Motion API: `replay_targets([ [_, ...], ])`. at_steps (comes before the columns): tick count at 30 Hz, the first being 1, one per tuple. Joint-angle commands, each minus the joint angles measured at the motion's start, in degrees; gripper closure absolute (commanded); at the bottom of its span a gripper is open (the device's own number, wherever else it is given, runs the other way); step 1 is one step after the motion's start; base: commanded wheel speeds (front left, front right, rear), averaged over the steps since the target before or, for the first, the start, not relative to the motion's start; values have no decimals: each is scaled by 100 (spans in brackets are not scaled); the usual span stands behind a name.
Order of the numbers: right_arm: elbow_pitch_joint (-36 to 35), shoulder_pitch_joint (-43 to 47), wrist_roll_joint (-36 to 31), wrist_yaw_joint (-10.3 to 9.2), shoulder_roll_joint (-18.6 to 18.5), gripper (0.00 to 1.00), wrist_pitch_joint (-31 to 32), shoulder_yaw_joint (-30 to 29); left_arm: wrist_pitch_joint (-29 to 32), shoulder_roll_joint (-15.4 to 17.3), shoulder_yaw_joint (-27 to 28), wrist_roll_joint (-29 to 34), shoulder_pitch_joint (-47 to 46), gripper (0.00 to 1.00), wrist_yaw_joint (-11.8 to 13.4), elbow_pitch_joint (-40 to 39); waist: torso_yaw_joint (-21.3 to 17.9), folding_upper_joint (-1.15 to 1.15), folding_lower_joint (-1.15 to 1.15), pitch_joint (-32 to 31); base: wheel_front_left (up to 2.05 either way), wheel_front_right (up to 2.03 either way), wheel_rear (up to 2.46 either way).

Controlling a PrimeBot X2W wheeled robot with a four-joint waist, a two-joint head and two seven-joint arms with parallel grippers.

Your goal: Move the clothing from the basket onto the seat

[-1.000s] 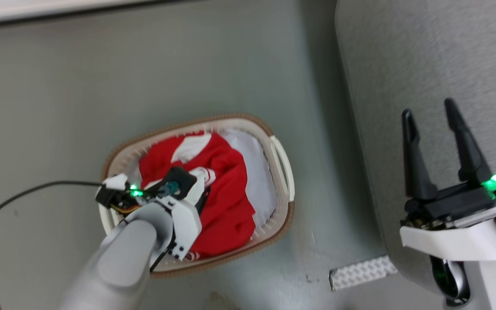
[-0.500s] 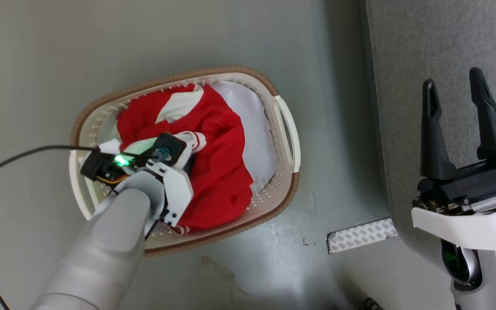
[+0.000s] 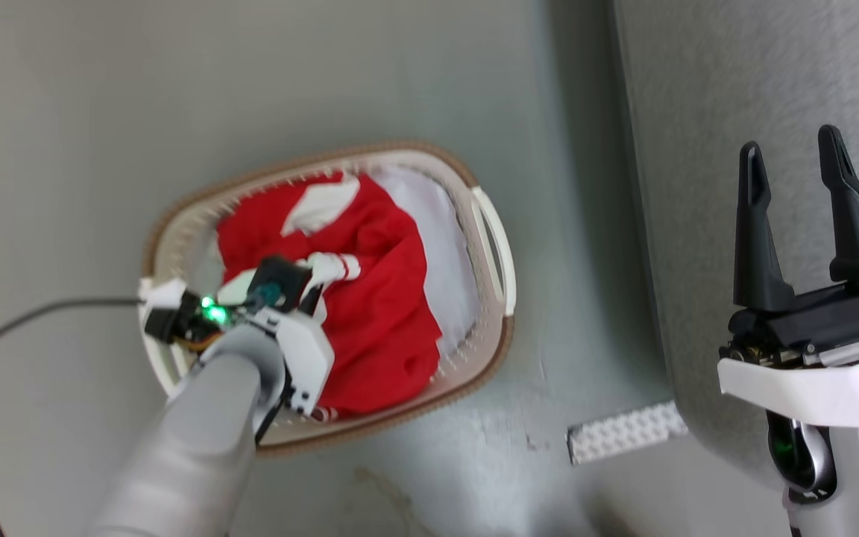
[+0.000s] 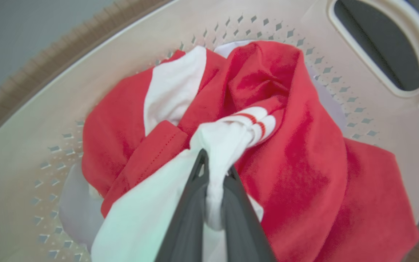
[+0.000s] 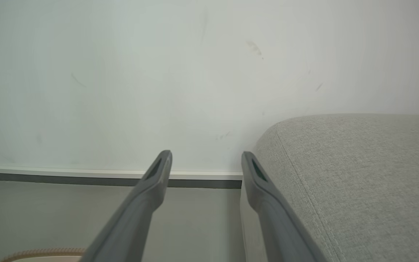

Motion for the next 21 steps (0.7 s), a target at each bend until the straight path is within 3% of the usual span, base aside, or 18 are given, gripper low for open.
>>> replay_targets([
  [1, 39, 117, 73, -12, 12, 0, 5, -19, -104, 24, 49, -111, 158, 100, 27, -28, 137, 0, 0, -427, 0, 0, 0],
  [7, 215, 422, 55, -12, 6, 0, 4, -54, -256, 51, 296, -430, 782, 100, 83, -456, 384, 0, 0, -1446, 0, 0, 0],
  [21, 494, 1333, 54, -12, -181, 0, 5, -279, -257, 280, 731, -820, 2526, 100, 348, -3044, 778, 0, 0, -3234, 0, 0, 0],
])
